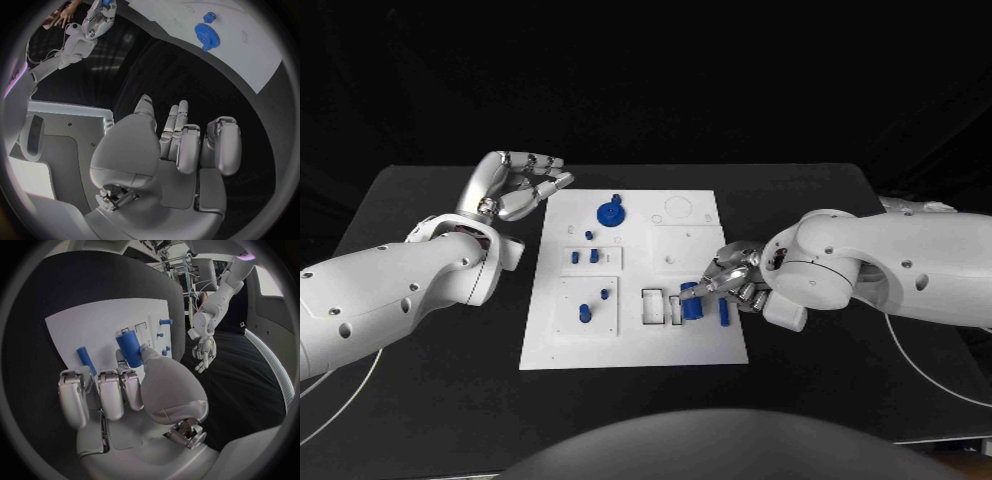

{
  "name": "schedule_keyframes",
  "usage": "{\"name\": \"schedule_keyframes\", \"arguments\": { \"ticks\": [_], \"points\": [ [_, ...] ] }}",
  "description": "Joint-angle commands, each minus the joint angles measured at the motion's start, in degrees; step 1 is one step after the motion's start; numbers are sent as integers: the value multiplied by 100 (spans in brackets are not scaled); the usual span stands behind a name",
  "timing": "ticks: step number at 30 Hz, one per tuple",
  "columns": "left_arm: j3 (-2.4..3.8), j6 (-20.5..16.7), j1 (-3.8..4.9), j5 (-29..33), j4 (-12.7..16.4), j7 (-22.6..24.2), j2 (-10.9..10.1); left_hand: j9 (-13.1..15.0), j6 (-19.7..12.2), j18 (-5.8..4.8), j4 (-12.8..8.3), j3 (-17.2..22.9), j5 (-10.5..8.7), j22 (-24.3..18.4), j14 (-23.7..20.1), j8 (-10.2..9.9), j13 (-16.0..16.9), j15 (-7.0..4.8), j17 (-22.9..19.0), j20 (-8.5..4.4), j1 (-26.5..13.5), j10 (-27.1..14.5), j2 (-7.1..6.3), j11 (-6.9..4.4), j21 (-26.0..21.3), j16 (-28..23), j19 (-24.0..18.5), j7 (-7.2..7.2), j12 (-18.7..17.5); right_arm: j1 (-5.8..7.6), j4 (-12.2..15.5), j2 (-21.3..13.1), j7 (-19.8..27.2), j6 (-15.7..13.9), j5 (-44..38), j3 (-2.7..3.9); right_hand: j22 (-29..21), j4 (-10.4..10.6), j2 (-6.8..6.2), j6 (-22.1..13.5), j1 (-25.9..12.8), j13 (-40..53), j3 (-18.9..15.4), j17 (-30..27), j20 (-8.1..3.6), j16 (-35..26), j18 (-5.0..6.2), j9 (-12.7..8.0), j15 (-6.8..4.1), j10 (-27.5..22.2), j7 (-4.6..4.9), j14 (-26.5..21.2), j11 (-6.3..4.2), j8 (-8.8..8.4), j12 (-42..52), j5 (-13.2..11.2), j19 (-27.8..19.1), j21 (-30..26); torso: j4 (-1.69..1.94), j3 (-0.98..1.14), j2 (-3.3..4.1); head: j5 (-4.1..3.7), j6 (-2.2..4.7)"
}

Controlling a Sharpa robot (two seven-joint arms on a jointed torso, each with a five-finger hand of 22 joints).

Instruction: Assemble the parts on the task board

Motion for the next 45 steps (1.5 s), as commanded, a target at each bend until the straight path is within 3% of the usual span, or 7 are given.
{"name": "schedule_keyframes", "arguments": {
  "ticks": [1, 20, 32, 45],
  "points": [
    [5, 73, 1, 10, -1, 55, 20, -9, -31, -6, 2, -32, 32, 1283, 465, -33, -5, 12, 1019, 15, 16, 37, 63, 10, -8, -20, 212, -2, 31, 38, 19, 31, 189, -27, 374, 0, 1509, -933, -67, 219, -19, 1505, 972, 1510, -48, 23, -39, -12, -35, 590, -190, 587, -37, -14, -18, 15, 599, 26, 1, 0, 3, -9, 1],
    [5, 93, 1, 27, -15, 50, 38, -8, -31, -6, 2, -42, 40, 1282, 466, -27, -5, 12, 1022, 16, 30, 41, 72, 9, -11, -16, 210, -3, 33, 69, -193, 547, 24, 312, 626, 1, 1509, -872, -116, 283, -102, 1505, 939, 1510, -52, 23, -39, -27, -36, 590, -194, 587, -42, -80, -18, -11, 599, 26, 4, -1, 2, -2, 1],
    [4, 94, 1, 43, -12, 43, 23, -8, -31, -6, 2, -42, 40, 1282, 466, -27, -5, 12, 1022, 16, 30, 41, 72, 9, -11, -16, 210, -3, 33, 36, -341, 738, -121, 365, 514, 0, 1509, -799, -110, 341, -163, 1505, 912, 1510, -55, 23, -39, -27, -40, 590, -207, 587, -53, -112, -18, -66, 599, 26, -2, 0, 7, 11, 1],
    [4, 95, 1, 38, -15, 47, 23, -8, -31, -6, 2, -42, 40, 1282, 466, -27, -5, 12, 1022, 16, 30, 41, 72, 9, -11, -16, 210, -3, 33, 18, -454, 875, -170, 389, 396, 0, 1509, -661, -214, 355, -295, 1505, 757, 1510, -56, 23, -39, -41, -38, 590, -198, 587, -48, -218, -18, -128, 599, 26, 1, 0, 2, 21, 1]
  ]
}}
